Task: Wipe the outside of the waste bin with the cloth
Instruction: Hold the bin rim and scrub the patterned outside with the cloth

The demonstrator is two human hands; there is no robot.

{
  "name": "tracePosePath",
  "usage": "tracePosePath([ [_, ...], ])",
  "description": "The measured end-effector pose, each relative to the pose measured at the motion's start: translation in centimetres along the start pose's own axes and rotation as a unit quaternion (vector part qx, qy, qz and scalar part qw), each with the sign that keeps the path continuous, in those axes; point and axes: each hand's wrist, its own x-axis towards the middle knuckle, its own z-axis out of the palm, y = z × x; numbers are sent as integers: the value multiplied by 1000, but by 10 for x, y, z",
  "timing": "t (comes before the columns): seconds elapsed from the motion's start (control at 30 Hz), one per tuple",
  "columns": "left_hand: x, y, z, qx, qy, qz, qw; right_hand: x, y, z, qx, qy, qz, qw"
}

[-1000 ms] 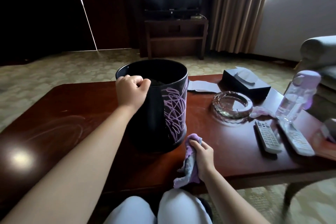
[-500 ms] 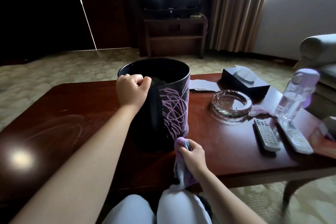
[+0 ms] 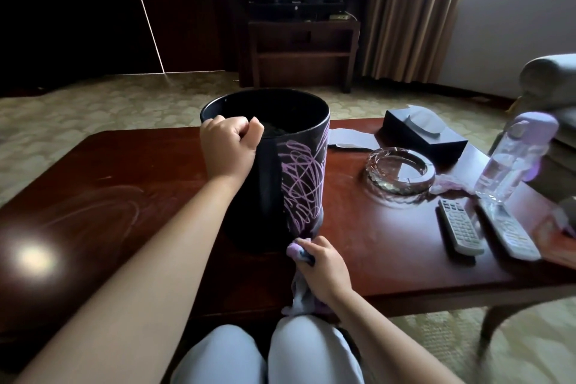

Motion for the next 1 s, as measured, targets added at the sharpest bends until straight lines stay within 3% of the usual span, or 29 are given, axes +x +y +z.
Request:
tracePosePath([
  [0.07,1,-1,-1,0,-2,2,1000,-1,0,1,-7,5,-4,1000],
  [0.23,-1,0,-2,15,11,0,1000,4,-1,4,35,67,94,993],
  [0.37,-2,0,-1,24,20,7,999,-1,1,3,23,32,8,999],
  [0.57,-2,1,-1,20,32,20,999,-8,-5,3,-2,63,-102,993],
  [0.77,-2,0,-1,22,38,25,999,-8,-5,6,-57,80,-148,984],
  [1.0,-3,-1,0,22,38,24,999,3,-11,8,-85,158,-219,959],
])
